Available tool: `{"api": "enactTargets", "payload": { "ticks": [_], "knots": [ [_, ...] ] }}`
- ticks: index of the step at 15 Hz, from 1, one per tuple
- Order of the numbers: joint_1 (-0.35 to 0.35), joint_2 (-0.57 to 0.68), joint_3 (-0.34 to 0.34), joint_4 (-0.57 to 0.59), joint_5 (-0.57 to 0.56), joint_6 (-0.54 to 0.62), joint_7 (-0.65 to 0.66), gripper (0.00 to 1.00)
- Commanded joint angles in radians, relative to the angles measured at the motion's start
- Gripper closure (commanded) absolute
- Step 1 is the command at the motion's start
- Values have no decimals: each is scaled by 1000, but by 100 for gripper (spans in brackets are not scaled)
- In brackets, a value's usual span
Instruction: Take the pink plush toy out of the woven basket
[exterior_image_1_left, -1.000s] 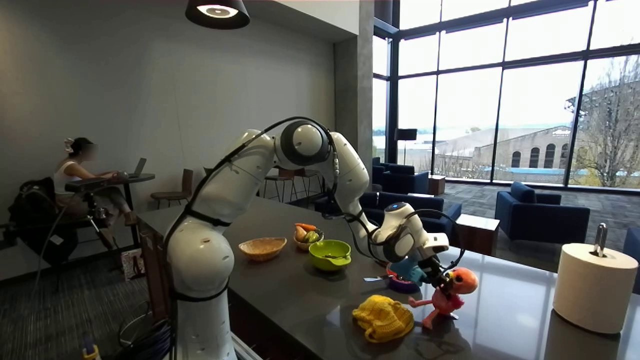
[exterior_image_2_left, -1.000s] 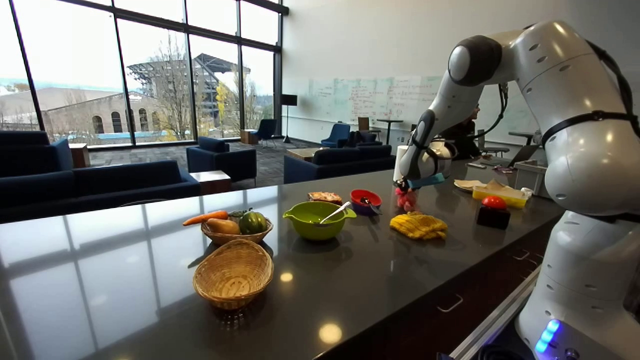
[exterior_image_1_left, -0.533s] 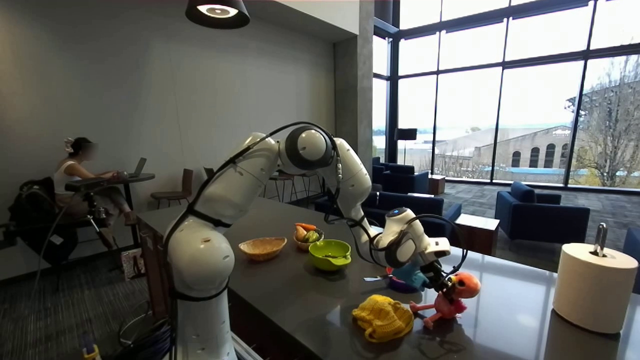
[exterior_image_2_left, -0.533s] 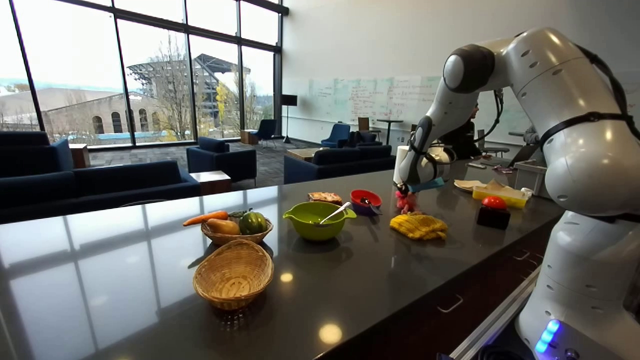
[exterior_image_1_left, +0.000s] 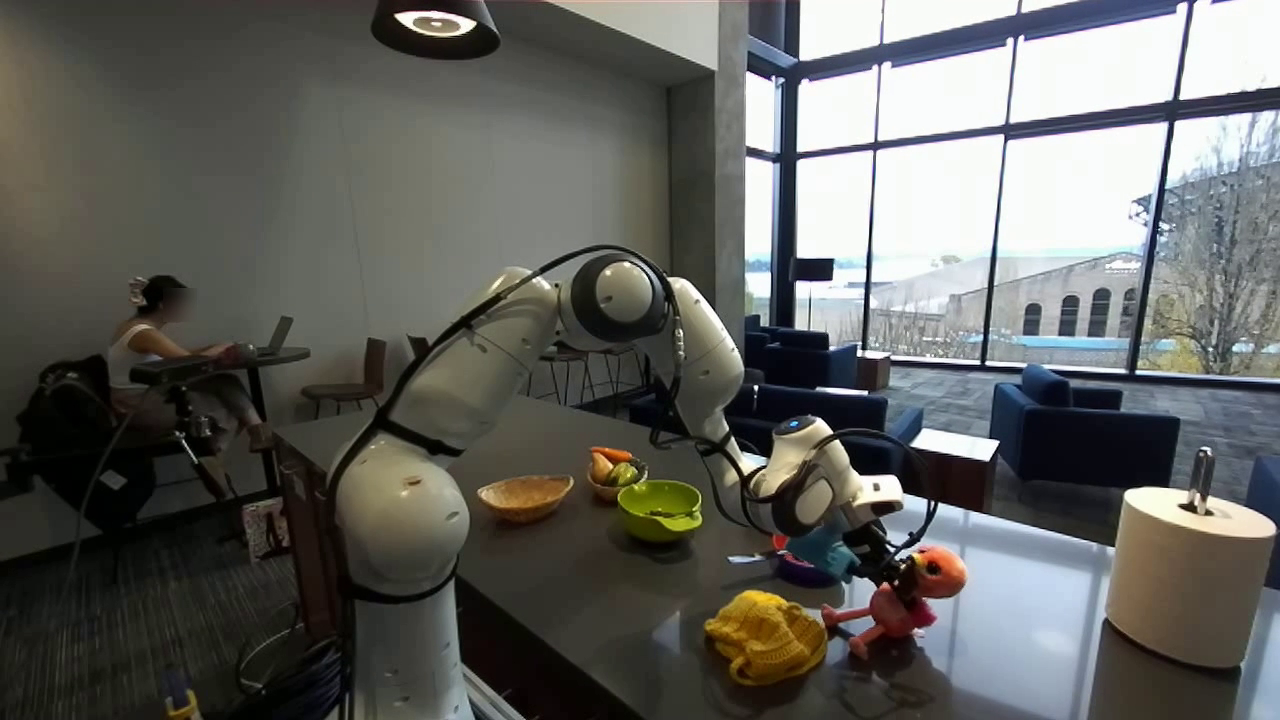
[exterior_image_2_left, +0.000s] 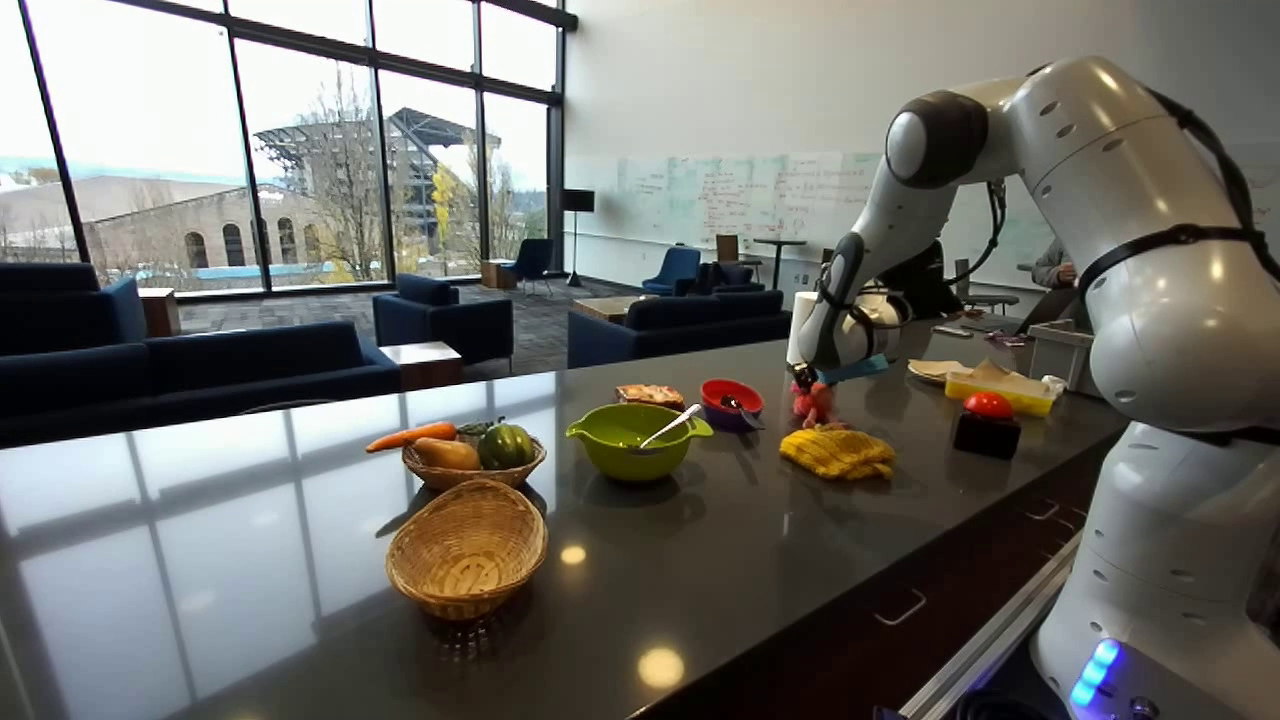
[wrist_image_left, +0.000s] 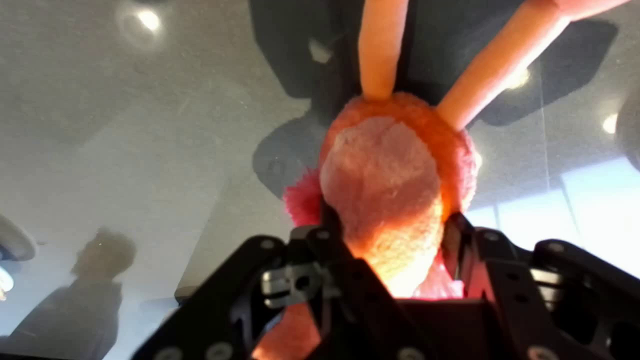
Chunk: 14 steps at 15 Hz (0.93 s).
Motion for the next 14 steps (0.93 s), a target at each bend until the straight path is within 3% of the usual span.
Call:
{"api": "enactTargets", "payload": {
  "ticks": [1,3,5,14],
  "knots": [
    [17,-21,-14,-21,31,3,-26,21],
    [19,-36,-15,-34,29,-1,-28,6],
    [26,-54,-18,-49,27,-5,-29,0],
    [145,-210,-94,-157,9,-30,-22,0]
  ]
}}
